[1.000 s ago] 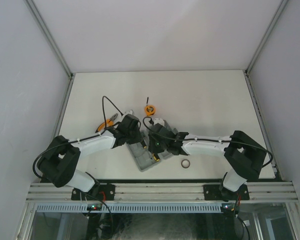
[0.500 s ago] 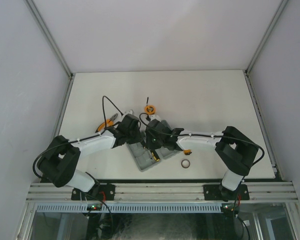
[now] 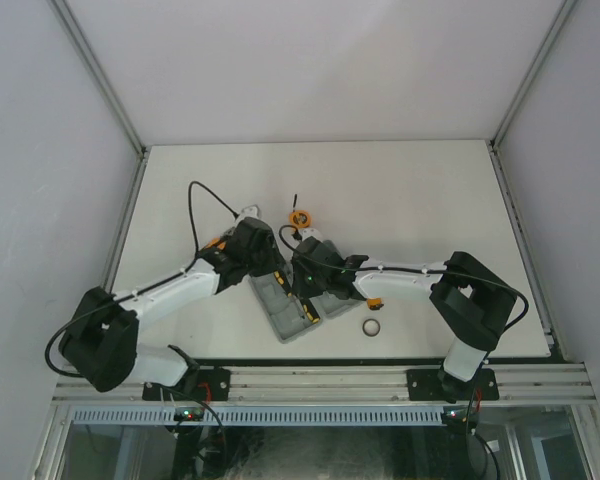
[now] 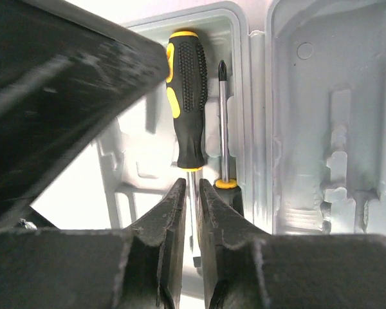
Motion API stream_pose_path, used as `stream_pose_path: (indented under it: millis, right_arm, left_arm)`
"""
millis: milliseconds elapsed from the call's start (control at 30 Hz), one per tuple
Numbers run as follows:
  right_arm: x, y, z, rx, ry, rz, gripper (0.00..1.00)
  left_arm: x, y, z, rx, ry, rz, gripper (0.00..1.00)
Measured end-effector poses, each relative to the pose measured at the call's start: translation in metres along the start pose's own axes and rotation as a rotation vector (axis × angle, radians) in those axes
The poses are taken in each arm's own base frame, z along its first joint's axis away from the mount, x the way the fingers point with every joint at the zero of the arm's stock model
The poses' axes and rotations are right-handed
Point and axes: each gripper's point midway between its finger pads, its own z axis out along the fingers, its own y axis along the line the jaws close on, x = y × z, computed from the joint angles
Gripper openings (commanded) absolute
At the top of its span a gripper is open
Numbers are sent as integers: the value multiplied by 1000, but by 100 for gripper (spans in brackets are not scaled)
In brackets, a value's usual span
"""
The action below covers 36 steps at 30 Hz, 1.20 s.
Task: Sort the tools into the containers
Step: Adjust the screwdriver in the storage box.
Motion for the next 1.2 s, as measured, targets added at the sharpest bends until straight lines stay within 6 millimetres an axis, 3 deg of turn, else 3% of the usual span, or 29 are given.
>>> stream_pose_path:
  millis: [200, 333, 500, 733, 967, 1200]
  right_arm:
    - [-1, 0, 0, 0, -1, -12, 16]
    - [-9, 5, -2, -9, -13, -28, 17]
    - [-22, 14, -4, -26, -33, -51, 18]
    - [-31, 24, 4, -35, -18, -86, 18]
    - [-23, 20, 13, -15, 35, -111, 18]
    - [-24, 19, 17, 6, 58, -131, 18]
  left_arm:
    - [-31, 2, -29, 19, -112, -22, 49]
    - [-41, 24, -43, -3, -175, -62, 49]
    - [-21, 63, -49, -80, -173, -81, 53]
    - [3, 89, -45, -142, -134, -79, 54]
    - [18, 100, -39, -167, -102, -71, 55]
    - [19, 94, -32, -143, -89, -72, 54]
